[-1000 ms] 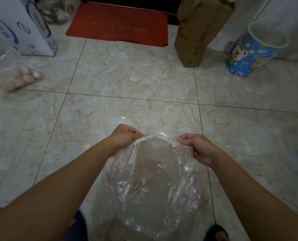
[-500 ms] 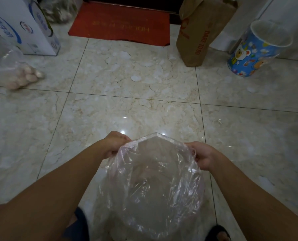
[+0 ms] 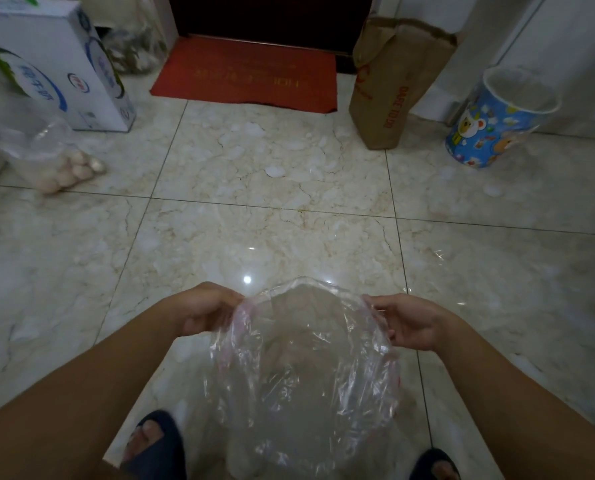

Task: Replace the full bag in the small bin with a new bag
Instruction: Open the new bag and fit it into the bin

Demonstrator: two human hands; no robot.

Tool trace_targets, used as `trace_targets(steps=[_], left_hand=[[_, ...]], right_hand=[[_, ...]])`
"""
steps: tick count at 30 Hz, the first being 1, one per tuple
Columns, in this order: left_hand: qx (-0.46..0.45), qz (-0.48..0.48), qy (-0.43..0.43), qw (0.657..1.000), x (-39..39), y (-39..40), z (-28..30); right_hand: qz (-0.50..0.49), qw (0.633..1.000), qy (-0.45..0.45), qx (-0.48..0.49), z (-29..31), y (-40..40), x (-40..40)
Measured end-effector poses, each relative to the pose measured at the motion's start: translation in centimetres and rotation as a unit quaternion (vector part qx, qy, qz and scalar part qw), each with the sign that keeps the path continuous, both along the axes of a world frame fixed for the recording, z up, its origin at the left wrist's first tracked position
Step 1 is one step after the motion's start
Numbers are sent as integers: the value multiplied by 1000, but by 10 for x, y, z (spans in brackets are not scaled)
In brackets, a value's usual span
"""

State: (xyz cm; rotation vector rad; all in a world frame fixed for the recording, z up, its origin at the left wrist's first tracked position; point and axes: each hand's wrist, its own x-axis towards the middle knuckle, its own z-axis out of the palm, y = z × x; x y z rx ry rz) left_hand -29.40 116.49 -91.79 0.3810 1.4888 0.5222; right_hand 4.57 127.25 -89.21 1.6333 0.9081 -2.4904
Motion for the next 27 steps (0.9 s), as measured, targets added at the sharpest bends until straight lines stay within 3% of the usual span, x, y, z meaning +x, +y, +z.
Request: trace_targets(steps=[2, 6, 11, 15, 20, 25, 27], left_hand=[[16, 3, -17, 1000, -3, -5, 4], [4, -7, 37, 999, -4, -22, 11], [-15, 26, -79, 996, -5, -38, 21], [24, -61, 4, 998, -4, -48, 29], [25, -11, 40, 999, -6, -58, 25], [-5, 5, 39, 999, 10, -63, 12], [-19, -7, 81, 997, 22, -63, 6]], right_hand=[[-5, 1000, 16, 16, 5, -3, 8], [-29, 999, 9, 24, 6, -14, 22], [-44, 998, -40, 18, 4, -32, 34], [-86, 995, -54, -4, 0, -46, 40], [-151, 987, -44, 22, 1, -58, 41], [-176, 970, -116, 117, -1, -67, 37], [-171, 968, -130, 126, 0, -70, 36]])
